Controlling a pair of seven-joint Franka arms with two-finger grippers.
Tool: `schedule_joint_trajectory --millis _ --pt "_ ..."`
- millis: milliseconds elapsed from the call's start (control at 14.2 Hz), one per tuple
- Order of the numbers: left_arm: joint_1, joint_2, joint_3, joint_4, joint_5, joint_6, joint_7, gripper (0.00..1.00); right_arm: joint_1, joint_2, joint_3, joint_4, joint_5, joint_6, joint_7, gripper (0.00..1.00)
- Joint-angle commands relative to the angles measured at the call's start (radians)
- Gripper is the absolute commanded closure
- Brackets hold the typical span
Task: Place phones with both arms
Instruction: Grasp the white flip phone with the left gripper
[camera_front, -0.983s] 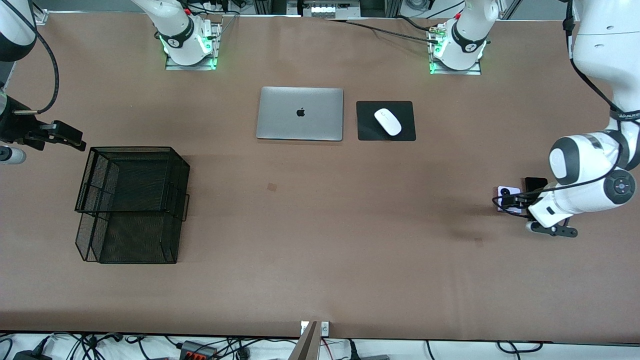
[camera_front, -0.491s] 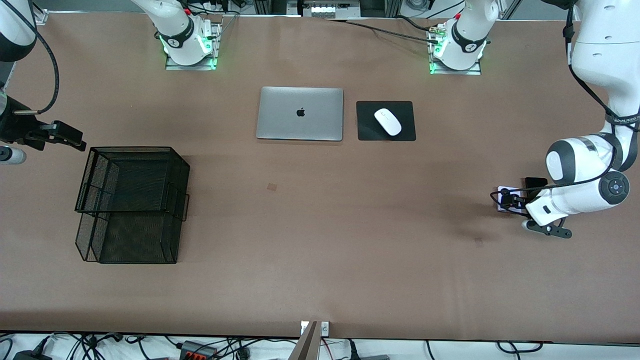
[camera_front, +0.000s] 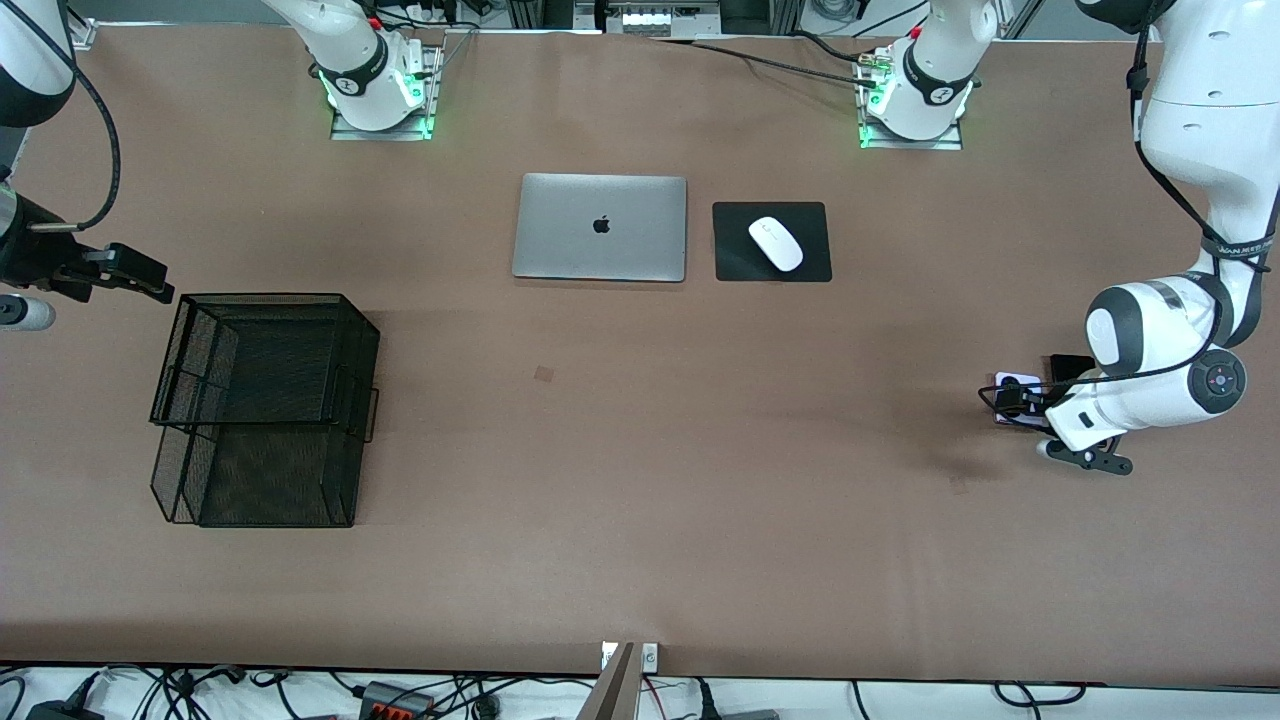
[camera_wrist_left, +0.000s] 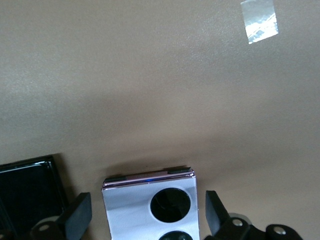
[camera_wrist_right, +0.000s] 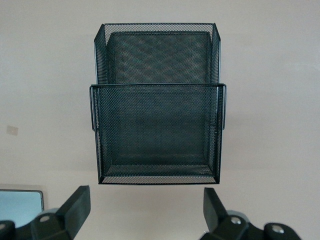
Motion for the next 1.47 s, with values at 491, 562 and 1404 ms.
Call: schedule_joint_trajectory --millis 491,562,1404 --pt "0.029 0.017 -0.027 -0.003 -0.002 0.013 0.026 0.0 -0.008 0.011 0.008 0.005 -0.002 -0.006 0.009 0.0" --pt "0.029 0.018 -0.027 -0.003 -0.002 0.013 0.026 0.0 -0.008 0.011 0.008 0.005 -0.002 -0.006 0.009 0.0" --pt "0.031 0.024 -0.027 -0.003 -0.002 0.024 0.066 0.46 -0.008 0.01 0.008 0.005 -0.002 -0.007 0.011 0.0"
